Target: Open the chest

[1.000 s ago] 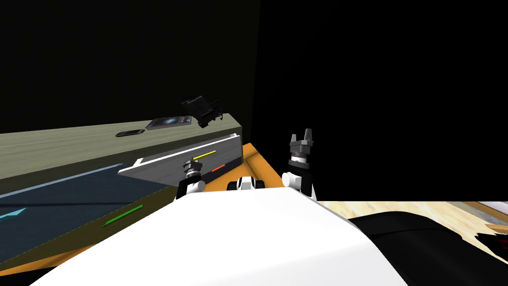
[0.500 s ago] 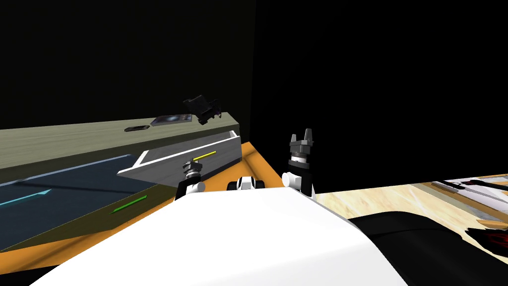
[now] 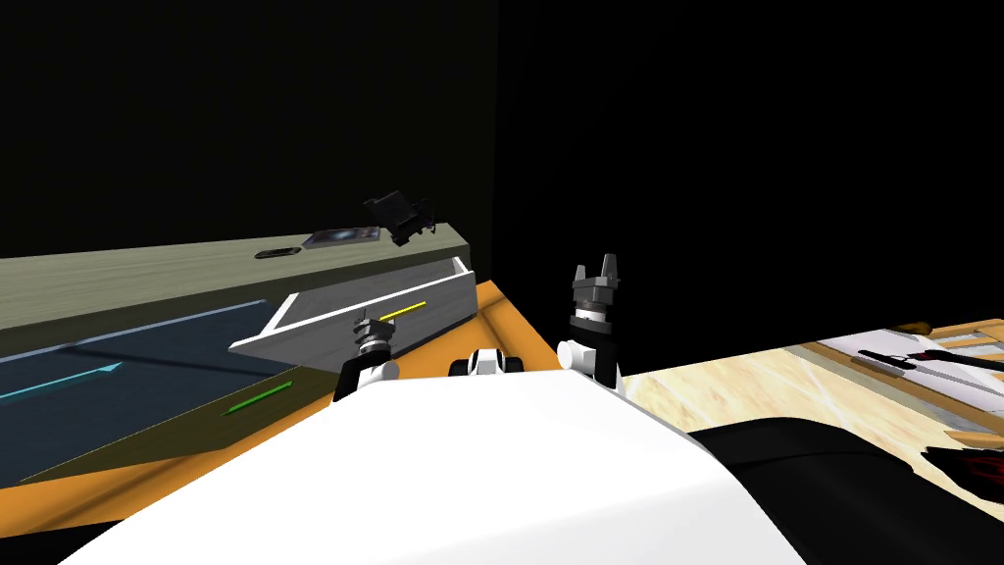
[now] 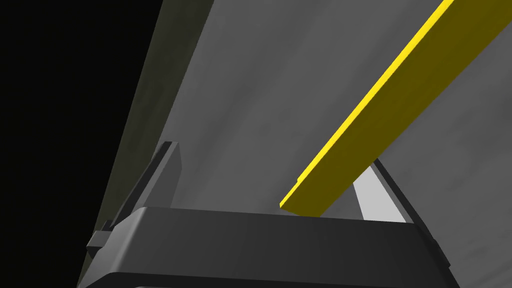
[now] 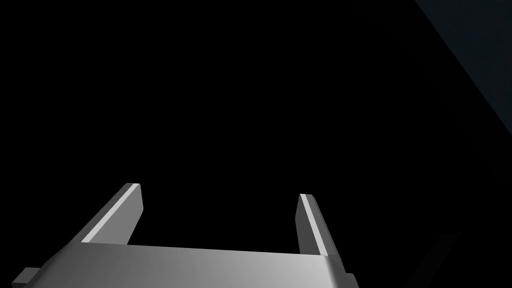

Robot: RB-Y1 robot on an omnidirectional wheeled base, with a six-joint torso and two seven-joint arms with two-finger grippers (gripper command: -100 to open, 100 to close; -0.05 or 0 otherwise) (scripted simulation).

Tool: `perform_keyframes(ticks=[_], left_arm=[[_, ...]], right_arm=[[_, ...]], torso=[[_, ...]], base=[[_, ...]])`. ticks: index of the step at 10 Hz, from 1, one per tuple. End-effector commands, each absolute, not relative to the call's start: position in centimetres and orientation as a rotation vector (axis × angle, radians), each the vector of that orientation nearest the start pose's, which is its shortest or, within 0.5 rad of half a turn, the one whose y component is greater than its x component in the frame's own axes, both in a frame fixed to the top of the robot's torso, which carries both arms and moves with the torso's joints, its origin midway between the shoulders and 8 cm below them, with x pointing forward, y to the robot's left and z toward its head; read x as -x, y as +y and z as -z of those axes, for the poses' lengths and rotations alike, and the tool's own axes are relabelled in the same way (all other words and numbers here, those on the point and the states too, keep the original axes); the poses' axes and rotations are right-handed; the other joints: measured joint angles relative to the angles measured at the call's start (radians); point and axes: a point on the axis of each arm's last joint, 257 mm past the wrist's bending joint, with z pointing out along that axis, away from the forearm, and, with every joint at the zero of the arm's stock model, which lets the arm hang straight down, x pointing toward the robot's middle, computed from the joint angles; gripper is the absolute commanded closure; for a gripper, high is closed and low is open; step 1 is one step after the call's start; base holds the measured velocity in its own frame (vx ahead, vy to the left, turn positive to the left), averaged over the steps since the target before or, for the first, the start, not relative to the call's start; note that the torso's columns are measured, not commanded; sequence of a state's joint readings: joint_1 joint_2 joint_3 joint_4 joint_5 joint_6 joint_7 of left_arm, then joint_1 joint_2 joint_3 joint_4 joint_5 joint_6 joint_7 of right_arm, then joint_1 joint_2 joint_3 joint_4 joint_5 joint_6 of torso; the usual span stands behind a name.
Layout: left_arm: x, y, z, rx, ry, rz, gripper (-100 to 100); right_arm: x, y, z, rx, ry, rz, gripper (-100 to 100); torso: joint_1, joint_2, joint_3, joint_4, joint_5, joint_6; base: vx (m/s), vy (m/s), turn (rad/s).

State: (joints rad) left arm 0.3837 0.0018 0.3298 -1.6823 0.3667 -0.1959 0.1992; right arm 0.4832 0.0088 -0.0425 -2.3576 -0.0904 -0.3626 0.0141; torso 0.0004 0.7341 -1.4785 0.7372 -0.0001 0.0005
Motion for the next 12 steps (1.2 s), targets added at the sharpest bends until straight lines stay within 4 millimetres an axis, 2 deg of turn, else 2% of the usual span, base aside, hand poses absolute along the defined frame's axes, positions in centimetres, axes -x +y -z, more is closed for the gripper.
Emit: perform_keyframes(ticks=[1,6,7,8,12], left_arm=[[-36.4,47.5,26.7,1.637,0.54,1.128,-100],[-35.7,48.2,24.6,1.638,0.542,1.129,-100],[-35.4,48.0,25.8,1.656,0.55,1.115,-100],[-35.3,48.0,26.0,1.662,0.552,1.111,0],[-35.0,48.0,26.8,1.678,0.556,1.101,0]], right_arm=[[-34.7,-30.2,-3.9,-0.743,0.583,-1.306,0],[-34.7,-30.2,-3.9,-0.743,0.583,-1.306,0],[-34.7,-30.1,-3.9,-0.743,0.583,-1.306,0],[-34.7,-30.1,-3.9,-0.743,0.583,-1.306,0],[-34.7,-30.1,-3.9,-0.743,0.583,-1.306,0]], torso=[[0.0,0.002,0.001,0.001,0.0,0.0],[-0.005,0.011,0.005,0.007,-0.006,-0.001],[-0.007,0.012,0.005,0.008,-0.008,-0.001],[-0.006,0.011,0.005,0.006,-0.006,-0.001],[-0.002,0.006,0.002,0.002,-0.003,0.0]], base=[[0.025,-0.018,-0.007],[0.014,-0.019,-0.002],[0.009,-0.004,0.001],[0.005,-0.002,0.0],[0.0,0.0,0.0]])
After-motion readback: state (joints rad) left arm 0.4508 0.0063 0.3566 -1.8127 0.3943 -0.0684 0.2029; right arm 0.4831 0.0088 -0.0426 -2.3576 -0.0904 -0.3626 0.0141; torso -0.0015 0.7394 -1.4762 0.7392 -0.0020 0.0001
